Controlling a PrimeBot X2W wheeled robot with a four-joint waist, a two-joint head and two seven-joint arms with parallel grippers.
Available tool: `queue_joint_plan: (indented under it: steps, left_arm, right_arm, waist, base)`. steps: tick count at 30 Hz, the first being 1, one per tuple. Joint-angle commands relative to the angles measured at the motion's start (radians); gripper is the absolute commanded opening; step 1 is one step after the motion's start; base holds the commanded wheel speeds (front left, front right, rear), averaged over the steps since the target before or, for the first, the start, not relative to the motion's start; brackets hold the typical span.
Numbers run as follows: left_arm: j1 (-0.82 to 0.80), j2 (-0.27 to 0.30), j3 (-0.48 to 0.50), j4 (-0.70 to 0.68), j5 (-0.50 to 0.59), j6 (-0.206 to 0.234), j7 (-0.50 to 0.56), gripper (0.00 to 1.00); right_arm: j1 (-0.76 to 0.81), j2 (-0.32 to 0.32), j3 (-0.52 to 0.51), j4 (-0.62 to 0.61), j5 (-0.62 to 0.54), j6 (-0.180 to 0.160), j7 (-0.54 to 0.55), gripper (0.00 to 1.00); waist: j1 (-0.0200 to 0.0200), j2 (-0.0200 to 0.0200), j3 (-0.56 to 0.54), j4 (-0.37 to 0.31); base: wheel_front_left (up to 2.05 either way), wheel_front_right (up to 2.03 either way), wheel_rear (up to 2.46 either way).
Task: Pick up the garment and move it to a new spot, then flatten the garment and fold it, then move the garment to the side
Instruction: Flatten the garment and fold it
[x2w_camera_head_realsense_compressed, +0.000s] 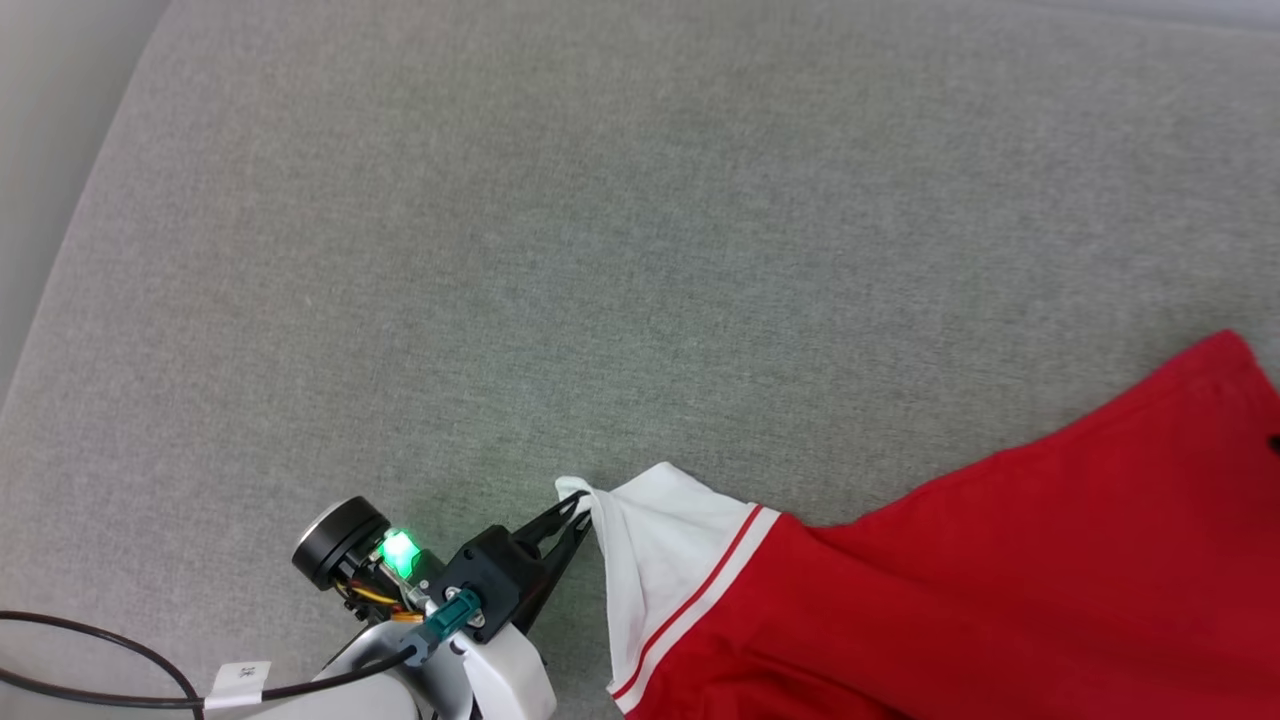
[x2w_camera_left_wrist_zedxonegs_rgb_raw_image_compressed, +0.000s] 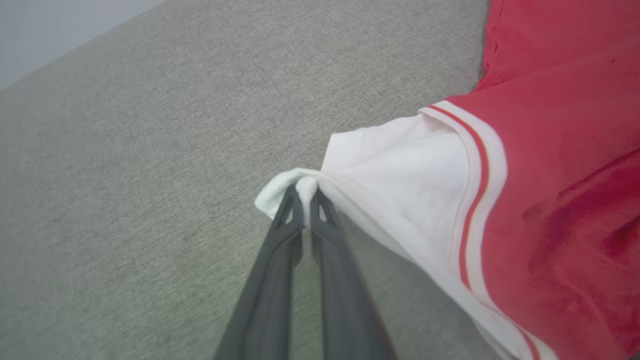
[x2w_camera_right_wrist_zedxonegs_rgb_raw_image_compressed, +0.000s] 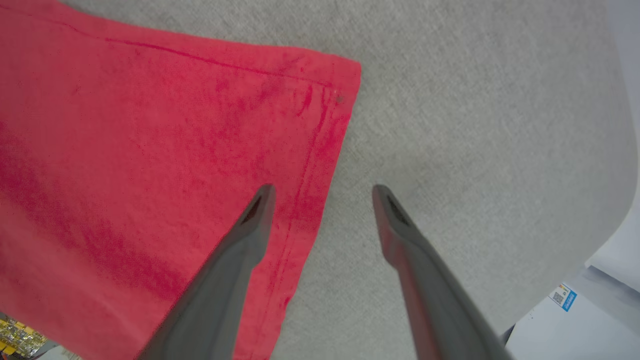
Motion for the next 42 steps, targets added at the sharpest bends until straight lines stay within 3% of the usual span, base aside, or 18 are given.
queue_joint_plan:
  steps: [1, 9, 13, 14, 15, 16, 21, 24, 29, 36, 42]
  left_arm:
    - [-0.021, -0.009, 0.003, 0.002, 0.013, 0.001, -0.005, 0.0]
    - [-0.036, -0.027, 0.002, 0.017, 0.02, -0.006, -0.012, 0.0]
    - [-0.04, -0.036, 0.001, 0.029, 0.017, -0.013, -0.017, 0.0]
    - [-0.04, -0.037, 0.001, 0.032, 0.015, -0.014, -0.017, 0.0]
    - [-0.04, -0.038, 0.001, 0.036, 0.014, -0.017, -0.018, 0.0]
    - [-0.037, -0.038, 0.0, 0.039, 0.01, -0.017, -0.019, 0.0]
    - [-0.022, -0.032, -0.002, 0.055, 0.003, -0.022, -0.019, 0.0]
    - [-0.007, -0.004, -0.003, 0.056, -0.003, -0.02, -0.011, 0.0]
    - [-0.046, 0.028, 0.011, 0.049, 0.004, -0.025, -0.002, 0.0]
    - [-0.16, 0.052, 0.099, 0.058, -0.022, -0.046, -0.012, 0.0]
    - [-0.332, 0.048, 0.186, 0.098, -0.024, -0.083, 0.0, 0.0]
  right_arm:
    - [-0.093, 0.061, 0.075, 0.072, -0.025, -0.001, 0.012, 1.0]
    - [-0.161, 0.132, 0.28, 0.214, -0.007, -0.001, -0.026, 1.0]
    - [-0.162, 0.126, 0.363, 0.25, 0.023, -0.001, -0.051, 1.0]
    - [-0.167, 0.122, 0.378, 0.255, 0.027, -0.001, -0.06, 0.96]
    - [-0.175, 0.118, 0.388, 0.26, 0.03, -0.001, -0.073, 0.11]
    - [-0.184, 0.114, 0.396, 0.265, 0.035, -0.001, -0.084, 0.0]
    - [-0.245, 0.103, 0.415, 0.281, 0.044, -0.001, -0.174, 0.0]
    - [-0.277, 0.106, 0.435, 0.283, 0.063, -0.001, -0.339, 0.0]
    - [-0.28, 0.104, 0.424, 0.27, 0.068, -0.001, -0.463, 0.0]
    - [-0.293, 0.099, 0.354, 0.244, 0.065, -0.001, -0.586, 0.0]
    - [-0.364, 0.126, 0.264, 0.226, 0.023, -0.001, -0.635, 0.0]
  waist:
    - [0.0, 0.0, 0.038, 0.018]
    - [0.0, 0.0, 0.081, 0.034]
    - [0.0, 0.0, 0.081, 0.038]
    - [0.0, 0.0, 0.079, 0.038]
    - [0.0, 0.0, 0.076, 0.038]
    - [0.0, 0.0, 0.072, 0.037]
    - [0.0, 0.0, 0.031, 0.023]
    - [0.0, 0.0, -0.067, -0.011]
    - [0.0, 0.0, -0.151, -0.04]
    - [0.0, 0.0, -0.237, -0.082]
    - [0.0, 0.0, -0.226, -0.123]
  base:
    - [0.0, 0.0, 0.0]
    - [0.0, 0.0, 0.0]
    - [0.0, 0.0, 0.0]
    - [0.0, 0.0, 0.0]
    - [0.0, 0.0, 0.0]
    - [0.0, 0.0, 0.0]
    - [0.0, 0.0, 0.0]
    - [0.0, 0.0, 0.0]
    - [0.0, 0.0, 0.0]
    - [0.0, 0.0, 0.0]
    - [0.0, 0.0, 0.0]
